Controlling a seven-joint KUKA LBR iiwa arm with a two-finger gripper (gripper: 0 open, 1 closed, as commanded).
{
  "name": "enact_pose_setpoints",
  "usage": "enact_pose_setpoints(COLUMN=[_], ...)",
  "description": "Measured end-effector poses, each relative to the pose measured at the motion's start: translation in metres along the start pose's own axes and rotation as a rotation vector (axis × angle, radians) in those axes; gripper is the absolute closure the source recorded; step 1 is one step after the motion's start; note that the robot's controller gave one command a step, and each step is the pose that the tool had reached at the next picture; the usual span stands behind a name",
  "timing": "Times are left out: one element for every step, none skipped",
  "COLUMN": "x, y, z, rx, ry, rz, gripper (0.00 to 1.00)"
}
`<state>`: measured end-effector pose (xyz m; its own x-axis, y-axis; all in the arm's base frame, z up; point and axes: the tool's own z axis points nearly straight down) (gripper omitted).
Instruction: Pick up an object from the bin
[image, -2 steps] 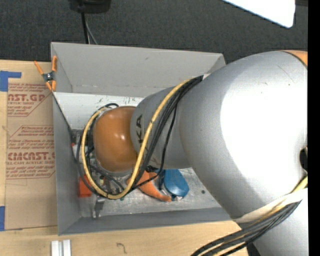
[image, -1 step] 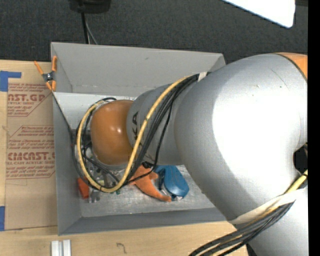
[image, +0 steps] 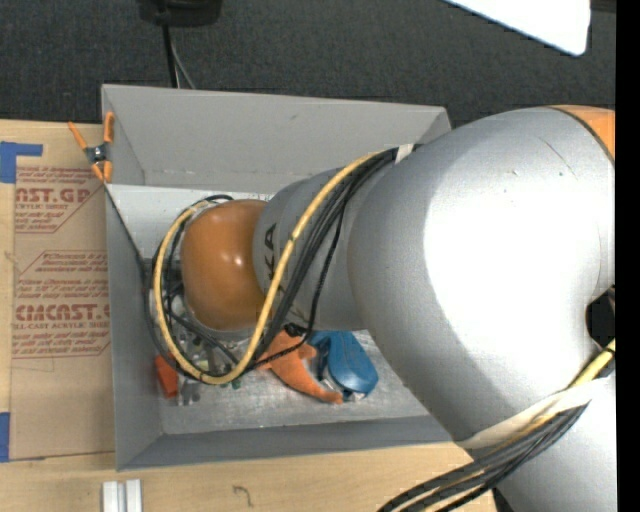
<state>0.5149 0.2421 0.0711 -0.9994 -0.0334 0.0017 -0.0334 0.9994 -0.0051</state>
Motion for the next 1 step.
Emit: enact_pose_setpoints(x=[-0.0064], y=[-0.0008], z=[-0.1295], rx=[-0.007], ry=[-0.004], rz=[0.017], gripper=[1.0])
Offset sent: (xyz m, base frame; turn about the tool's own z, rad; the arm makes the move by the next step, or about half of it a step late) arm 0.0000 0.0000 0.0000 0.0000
